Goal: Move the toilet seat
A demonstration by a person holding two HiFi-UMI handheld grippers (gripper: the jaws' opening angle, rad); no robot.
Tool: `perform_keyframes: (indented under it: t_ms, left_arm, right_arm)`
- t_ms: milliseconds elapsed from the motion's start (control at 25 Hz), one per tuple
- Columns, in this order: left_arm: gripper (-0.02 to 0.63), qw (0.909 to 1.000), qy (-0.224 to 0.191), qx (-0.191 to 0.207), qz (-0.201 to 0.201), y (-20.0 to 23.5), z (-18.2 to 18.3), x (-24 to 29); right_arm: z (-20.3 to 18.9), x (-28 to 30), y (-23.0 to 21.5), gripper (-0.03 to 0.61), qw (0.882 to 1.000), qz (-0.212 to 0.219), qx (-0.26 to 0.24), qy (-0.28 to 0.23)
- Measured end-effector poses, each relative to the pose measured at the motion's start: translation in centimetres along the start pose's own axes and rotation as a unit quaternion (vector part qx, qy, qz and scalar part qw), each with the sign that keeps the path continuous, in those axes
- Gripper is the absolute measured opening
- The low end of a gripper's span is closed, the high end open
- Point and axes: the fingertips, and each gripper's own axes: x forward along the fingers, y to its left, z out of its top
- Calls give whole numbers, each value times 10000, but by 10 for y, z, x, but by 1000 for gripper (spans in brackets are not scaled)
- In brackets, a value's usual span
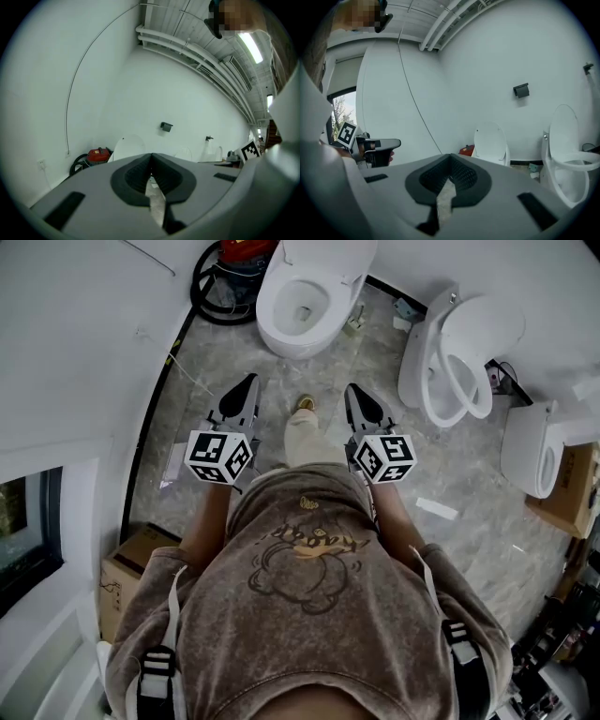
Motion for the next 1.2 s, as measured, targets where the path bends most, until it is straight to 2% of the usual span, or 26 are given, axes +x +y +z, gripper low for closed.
perform_keyframes:
  t_ms: [520,840,1200]
  left_arm:
    - [9,9996,2,-110,257,46,37,80]
    - [9,9992,17,-98,392,57,58,142]
    - [9,9984,66,-89,552,76,65,193]
  right_arm:
    - [43,87,-40,-2,9996,239,24,176]
    - [71,135,-86,-2,9991,361,89,219]
    - [86,188,-114,-2,9977,609,94,283]
